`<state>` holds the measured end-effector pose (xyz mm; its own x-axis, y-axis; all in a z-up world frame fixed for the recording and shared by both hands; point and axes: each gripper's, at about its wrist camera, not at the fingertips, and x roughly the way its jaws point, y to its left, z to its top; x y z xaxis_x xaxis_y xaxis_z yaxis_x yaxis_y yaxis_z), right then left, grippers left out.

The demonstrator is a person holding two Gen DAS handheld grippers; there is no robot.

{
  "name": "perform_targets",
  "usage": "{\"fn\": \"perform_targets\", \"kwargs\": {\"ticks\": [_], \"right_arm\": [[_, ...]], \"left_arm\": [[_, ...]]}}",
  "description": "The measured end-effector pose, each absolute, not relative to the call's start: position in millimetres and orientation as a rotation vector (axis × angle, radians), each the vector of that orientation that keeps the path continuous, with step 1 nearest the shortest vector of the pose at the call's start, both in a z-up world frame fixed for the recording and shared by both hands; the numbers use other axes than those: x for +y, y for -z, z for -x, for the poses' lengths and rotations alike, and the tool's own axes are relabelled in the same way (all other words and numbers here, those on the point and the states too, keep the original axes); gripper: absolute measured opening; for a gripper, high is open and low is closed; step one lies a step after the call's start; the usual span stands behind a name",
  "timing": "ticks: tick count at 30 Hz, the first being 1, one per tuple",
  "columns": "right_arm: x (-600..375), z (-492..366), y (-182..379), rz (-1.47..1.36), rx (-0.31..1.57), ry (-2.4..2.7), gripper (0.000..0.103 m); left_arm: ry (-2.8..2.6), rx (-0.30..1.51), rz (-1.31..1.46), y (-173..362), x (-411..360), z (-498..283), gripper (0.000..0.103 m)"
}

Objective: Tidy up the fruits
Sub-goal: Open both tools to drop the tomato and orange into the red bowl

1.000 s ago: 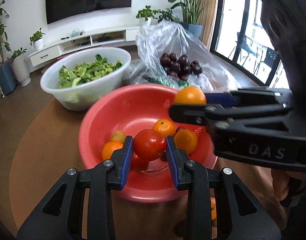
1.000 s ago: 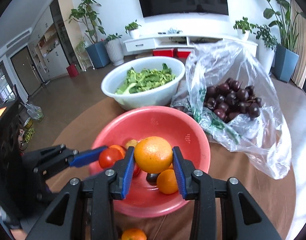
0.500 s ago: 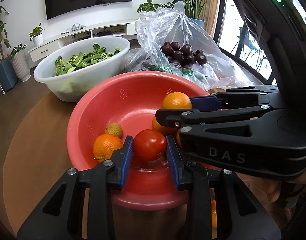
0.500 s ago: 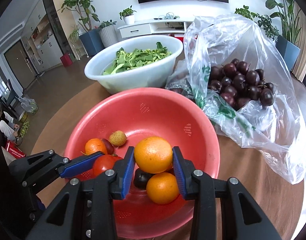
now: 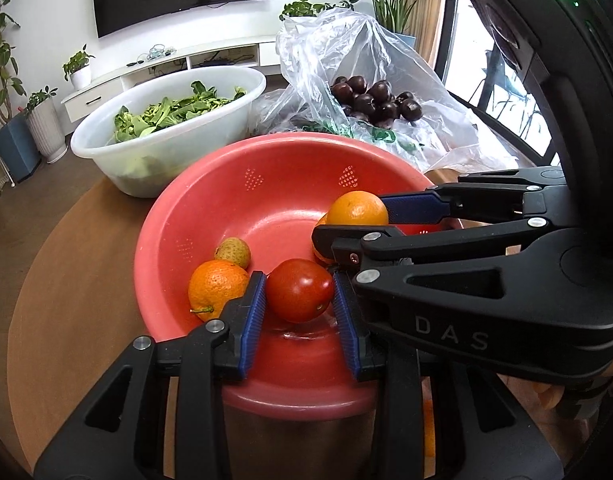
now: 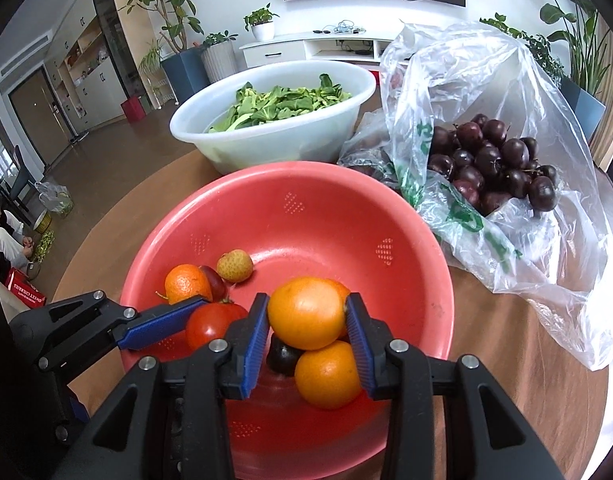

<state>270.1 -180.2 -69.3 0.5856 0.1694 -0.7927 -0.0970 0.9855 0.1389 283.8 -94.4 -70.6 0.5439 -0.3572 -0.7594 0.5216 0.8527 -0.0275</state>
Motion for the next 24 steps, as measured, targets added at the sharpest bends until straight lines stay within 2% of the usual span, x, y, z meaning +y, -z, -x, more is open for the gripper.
{"fn": "perform_targets", "kwargs": {"ticks": [2,7,11,13,15,17,19,24], "right_arm": [[-180.0,-269.9,68.6,-0.079,0.930,-0.156,0.046],[-180.6,-265.5,64.7,-0.078,0.920,-0.152,0.051],[-184.5,-256.9,53.9,-0.084,0.895,-0.148,0.053],[-188.1,-252.1,48.1,-0.103,0.881,-0.148,0.058],[-192.7,-243.5,40.5,-0.124,0.863,-0.146,0.061],[-198.4,-230.1,33.2,-0.149,0.843,-0.144,0.067],[-202.6,-216.9,27.9,-0.170,0.826,-0.141,0.073],[-209.9,-166.3,18.3,-0.209,0.770,-0.136,0.077]], "left_arm": [[0.555,0.847,-0.197,68.9,-94.9,-282.0,0.053],[0.561,0.819,-0.208,63.0,-100.3,-271.8,0.070],[0.553,0.807,-0.189,57.1,-96.4,-266.0,0.072],[0.553,0.798,-0.184,52.0,-94.3,-260.8,0.073],[0.553,0.776,-0.178,43.3,-91.1,-251.8,0.080],[0.545,0.756,-0.167,35.8,-86.1,-243.4,0.092],[0.530,0.733,-0.141,27.0,-76.9,-232.3,0.097],[0.497,0.711,-0.108,16.7,-53.2,-200.3,0.103]]}}
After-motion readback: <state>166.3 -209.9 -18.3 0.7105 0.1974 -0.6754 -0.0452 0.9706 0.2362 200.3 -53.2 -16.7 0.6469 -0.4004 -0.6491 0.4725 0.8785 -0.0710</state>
